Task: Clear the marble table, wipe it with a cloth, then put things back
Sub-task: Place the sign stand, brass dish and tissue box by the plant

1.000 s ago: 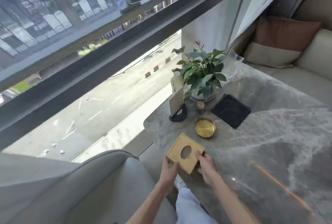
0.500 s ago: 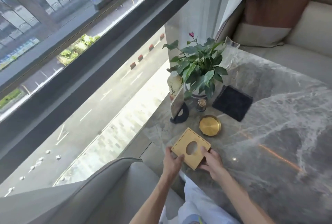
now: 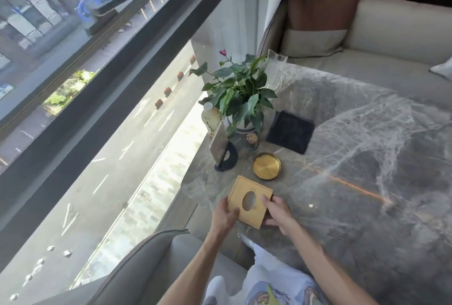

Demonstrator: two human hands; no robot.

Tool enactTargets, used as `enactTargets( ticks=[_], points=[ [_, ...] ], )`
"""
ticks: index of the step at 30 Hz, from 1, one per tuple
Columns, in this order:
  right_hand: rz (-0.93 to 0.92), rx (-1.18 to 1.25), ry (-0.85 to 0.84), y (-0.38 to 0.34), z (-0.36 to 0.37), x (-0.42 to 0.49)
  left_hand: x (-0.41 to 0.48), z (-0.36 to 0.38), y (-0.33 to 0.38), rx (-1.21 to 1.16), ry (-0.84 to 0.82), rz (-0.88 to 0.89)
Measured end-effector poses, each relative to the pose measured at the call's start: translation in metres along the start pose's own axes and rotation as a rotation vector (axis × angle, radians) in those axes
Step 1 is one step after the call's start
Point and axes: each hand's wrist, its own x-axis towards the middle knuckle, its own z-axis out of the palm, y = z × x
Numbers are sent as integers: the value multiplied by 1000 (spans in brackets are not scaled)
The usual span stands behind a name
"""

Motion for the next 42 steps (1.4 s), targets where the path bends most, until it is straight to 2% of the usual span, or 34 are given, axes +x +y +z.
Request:
enactTargets(
  ticks=[12, 32, 42],
  points=[
    [14, 40, -26, 2, -3, 11, -1, -4, 2, -96, -43, 121],
    [36, 46, -38, 0, -6, 12, -5, -7, 10, -82, -38, 12],
    [34, 39, -57, -3, -7, 3, -8, -6, 7, -77, -51, 34]
  ],
)
